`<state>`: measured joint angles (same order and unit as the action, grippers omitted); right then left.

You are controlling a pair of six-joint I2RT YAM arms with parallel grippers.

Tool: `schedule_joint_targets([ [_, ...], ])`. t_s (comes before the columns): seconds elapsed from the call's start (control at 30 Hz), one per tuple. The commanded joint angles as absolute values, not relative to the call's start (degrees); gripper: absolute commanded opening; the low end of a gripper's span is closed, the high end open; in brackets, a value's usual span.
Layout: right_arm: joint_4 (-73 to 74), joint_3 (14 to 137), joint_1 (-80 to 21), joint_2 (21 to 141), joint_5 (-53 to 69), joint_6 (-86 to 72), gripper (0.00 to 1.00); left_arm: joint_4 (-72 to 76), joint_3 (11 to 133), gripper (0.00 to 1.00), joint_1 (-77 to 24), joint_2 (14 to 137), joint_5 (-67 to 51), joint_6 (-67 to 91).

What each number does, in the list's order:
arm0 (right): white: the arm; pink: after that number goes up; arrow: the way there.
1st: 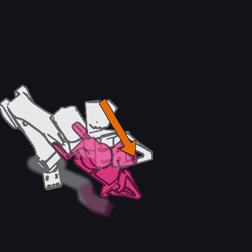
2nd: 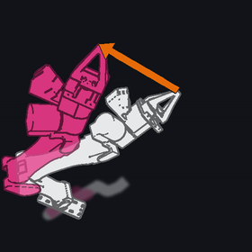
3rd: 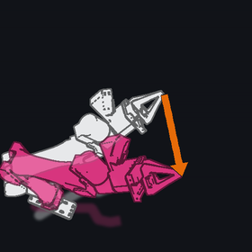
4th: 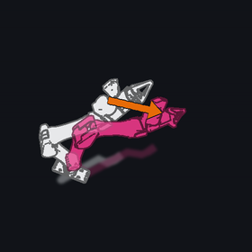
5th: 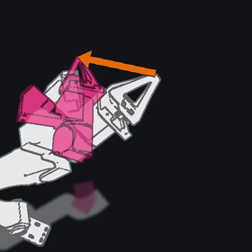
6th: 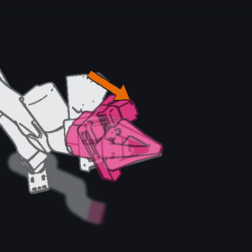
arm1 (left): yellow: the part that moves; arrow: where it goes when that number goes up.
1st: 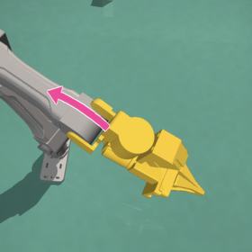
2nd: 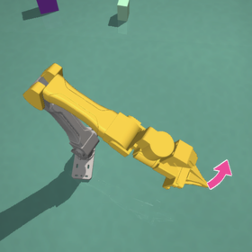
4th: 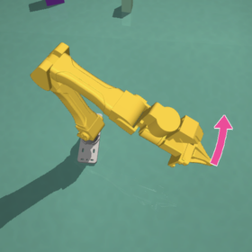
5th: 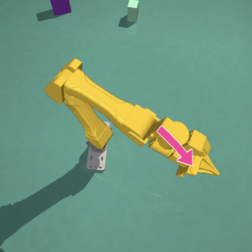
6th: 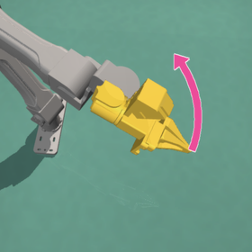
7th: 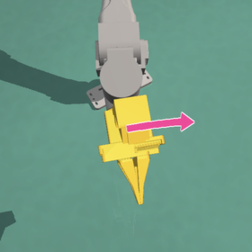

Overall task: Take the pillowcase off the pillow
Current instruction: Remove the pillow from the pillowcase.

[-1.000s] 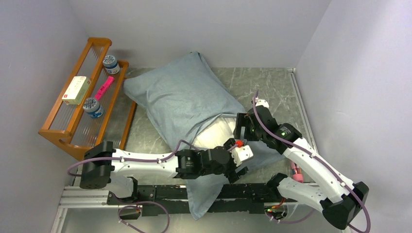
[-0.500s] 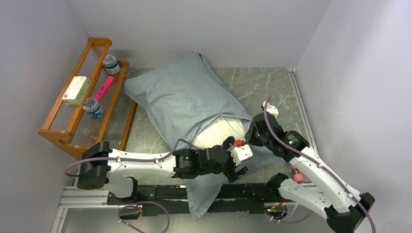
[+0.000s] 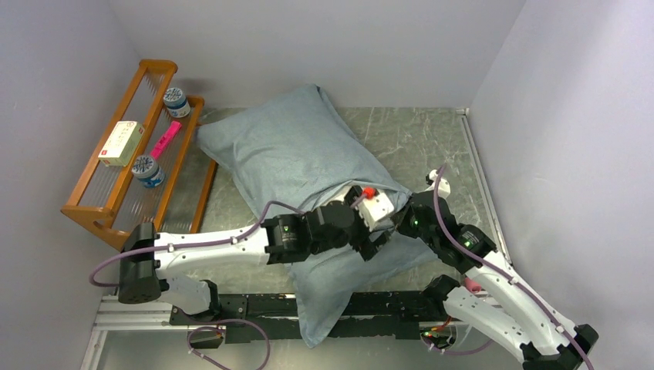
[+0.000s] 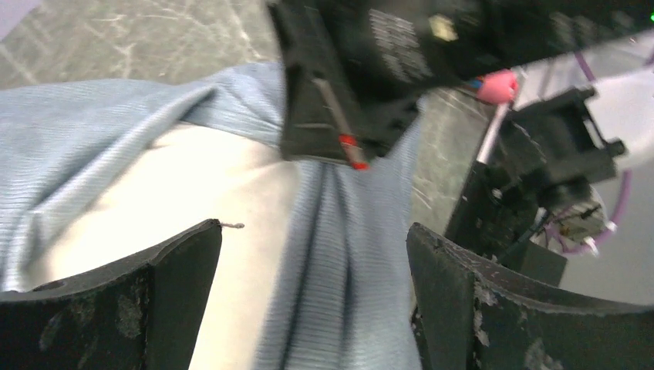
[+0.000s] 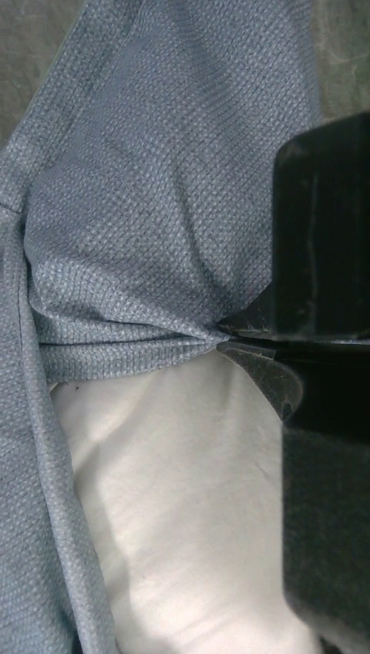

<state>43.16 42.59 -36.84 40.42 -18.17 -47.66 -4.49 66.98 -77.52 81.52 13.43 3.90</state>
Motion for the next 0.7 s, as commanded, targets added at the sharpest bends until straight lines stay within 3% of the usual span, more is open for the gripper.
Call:
schedule_joint_targets([
  [0.0, 43.7, 40.3, -36.7, 37.7, -18.2, -46.7, 0.00, -6.6, 72.8, 0.94, -73.7, 83.0, 15.4, 7.7],
  [0.47, 40.3, 37.5, -36.8, 34.4, -18.3, -45.6, 0.00, -26.7, 90.8, 0.96, -70.4, 99.8, 30.7, 18.0],
  [0.67, 40.5, 37.2, -36.8, 33.7, -19.6, -45.8, 0.00, -30.8, 92.6, 0.96, -70.0, 102.6, 32.6, 18.9],
])
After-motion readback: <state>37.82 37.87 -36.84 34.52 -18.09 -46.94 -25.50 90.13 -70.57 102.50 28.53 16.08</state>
